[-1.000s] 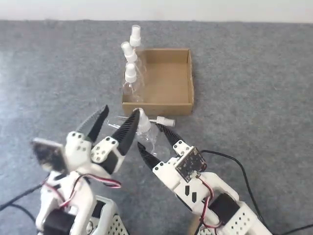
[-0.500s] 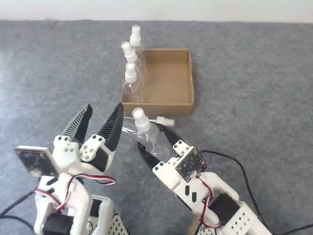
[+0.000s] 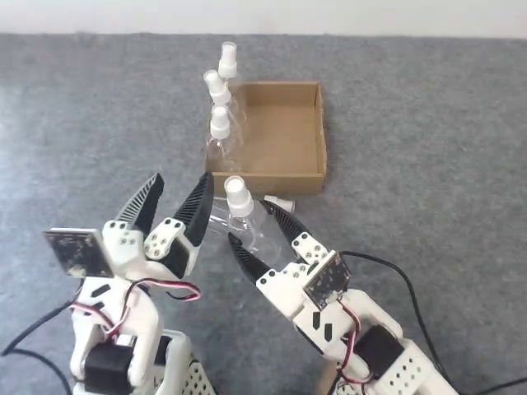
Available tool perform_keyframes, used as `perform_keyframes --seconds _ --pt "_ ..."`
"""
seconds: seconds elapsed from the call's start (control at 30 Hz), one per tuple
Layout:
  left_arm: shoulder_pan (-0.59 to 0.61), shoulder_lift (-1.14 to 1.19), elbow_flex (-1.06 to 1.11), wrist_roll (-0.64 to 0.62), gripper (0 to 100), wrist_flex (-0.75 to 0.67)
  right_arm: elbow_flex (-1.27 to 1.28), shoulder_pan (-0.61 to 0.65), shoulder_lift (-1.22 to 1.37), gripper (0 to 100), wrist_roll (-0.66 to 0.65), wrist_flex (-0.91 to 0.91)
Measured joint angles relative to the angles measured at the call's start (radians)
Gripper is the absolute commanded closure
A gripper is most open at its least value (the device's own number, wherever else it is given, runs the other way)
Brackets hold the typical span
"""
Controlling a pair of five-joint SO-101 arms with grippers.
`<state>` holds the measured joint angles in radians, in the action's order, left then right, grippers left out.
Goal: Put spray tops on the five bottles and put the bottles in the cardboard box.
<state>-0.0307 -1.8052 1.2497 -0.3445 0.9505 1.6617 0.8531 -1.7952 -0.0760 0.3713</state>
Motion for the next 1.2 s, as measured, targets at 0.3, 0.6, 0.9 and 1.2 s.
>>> perform_keyframes --seconds 0.3,0.6,0.9,1.2 --pt "-0.081 0.000 0.002 0.048 76 -0.006 0.000 0.000 0.000 88.0 0.000 0.000" --pt "-0.146 0.000 0.000 0.091 76 0.008 0.000 -0.003 0.000 88.0 0.000 0.000" --pt "-0.164 -0.002 0.006 0.114 76 0.005 0.000 -0.003 0.002 88.0 0.000 0.000" --pt "-0.164 -0.002 0.006 0.114 76 0.005 0.000 -0.003 0.002 88.0 0.000 0.000"
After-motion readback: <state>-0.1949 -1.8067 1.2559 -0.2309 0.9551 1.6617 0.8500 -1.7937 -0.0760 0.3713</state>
